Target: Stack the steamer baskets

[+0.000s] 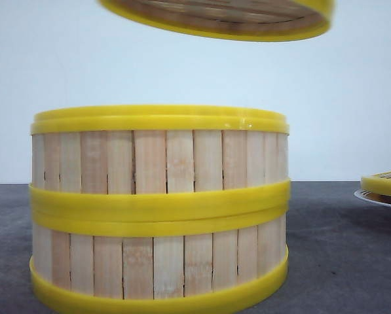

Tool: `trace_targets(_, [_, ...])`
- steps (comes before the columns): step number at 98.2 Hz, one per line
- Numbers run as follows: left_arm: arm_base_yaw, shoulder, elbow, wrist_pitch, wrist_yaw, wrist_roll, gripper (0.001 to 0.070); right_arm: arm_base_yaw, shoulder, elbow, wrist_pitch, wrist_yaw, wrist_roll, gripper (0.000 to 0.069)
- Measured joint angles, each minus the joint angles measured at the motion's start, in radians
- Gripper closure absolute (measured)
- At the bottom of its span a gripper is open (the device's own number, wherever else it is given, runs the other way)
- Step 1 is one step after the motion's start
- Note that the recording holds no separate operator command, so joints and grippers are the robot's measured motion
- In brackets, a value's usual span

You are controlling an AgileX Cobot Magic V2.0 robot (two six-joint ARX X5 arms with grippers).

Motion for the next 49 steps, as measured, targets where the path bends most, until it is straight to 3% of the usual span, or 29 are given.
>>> trace_targets(49, [0.000, 0.000, 0.000, 0.002, 0.003, 0.000, 0.0410, 0.112, 0.070, -0.133, 0.118, 0.052, 0.024, 0.0663])
